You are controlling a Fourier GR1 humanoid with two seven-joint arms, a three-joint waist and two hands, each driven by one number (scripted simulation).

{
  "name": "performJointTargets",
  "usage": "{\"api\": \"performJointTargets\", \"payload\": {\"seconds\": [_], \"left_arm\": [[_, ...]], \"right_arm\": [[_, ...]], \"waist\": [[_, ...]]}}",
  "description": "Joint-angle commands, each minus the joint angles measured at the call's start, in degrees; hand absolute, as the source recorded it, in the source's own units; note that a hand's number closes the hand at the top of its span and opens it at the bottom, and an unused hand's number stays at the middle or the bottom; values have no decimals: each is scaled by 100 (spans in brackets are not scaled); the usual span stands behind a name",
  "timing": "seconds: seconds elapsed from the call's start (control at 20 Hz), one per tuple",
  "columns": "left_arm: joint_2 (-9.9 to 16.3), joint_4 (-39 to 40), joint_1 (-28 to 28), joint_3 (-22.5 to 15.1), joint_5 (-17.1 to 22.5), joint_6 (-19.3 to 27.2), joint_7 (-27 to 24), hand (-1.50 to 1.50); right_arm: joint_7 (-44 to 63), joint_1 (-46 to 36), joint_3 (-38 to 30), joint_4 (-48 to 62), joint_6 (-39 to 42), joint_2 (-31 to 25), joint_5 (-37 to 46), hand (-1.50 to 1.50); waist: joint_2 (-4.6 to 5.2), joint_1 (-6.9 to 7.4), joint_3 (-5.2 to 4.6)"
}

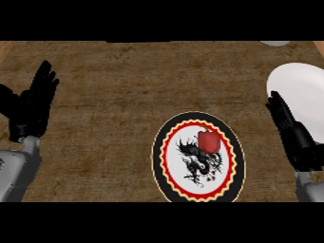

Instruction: Pick the bell pepper from the plate and place it in the plate

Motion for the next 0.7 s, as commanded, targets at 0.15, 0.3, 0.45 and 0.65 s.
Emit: {"api": "performJointTargets", "payload": {"seconds": [0.15, 0.3, 0.45, 0.65], "left_arm": [[-368, 224, 838, -369, 205, -409, 168, 0], [-572, 319, 1044, -585, 193, -391, 186, 0], [-698, 138, 1442, -729, 378, -700, 42, 0], [-726, 86, 1770, -751, 397, -977, -191, 0]], "right_arm": [[-19, -869, -831, -880, -99, -401, -265, 150], [16, -615, -797, -427, -486, -2105, 1678, 150], [22, -601, -1497, -760, -2181, -499, 1074, -150], [-1262, -208, -1438, -882, -2093, 262, 812, -150]], "waist": [[0, 114, -14], [48, -148, -207], [-2, 68, -8], [27, 137, 2]]}}
